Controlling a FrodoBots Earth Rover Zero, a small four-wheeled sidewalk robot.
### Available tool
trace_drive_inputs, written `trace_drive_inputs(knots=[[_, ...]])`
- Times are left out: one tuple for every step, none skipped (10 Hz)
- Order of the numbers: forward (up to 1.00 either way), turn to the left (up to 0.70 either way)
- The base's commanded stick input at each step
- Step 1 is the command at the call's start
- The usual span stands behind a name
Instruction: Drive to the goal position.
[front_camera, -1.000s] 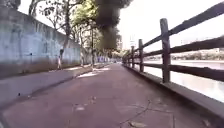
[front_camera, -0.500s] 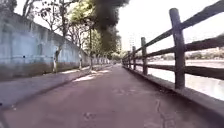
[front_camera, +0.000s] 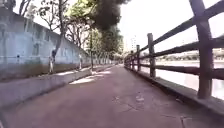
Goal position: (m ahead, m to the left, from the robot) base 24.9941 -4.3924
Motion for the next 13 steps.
trace_drive_inputs(knots=[[1.0, -0.1], [1.0, -0.23], [1.0, -0.25], [1.0, -0.01], [1.0, 0.01], [1.0, 0.01], [1.0, 0.01], [1.0, 0.01], [1.0, 0.01], [1.0, 0.01], [1.0, 0.01], [1.0, 0.01], [1.0, 0.01]])
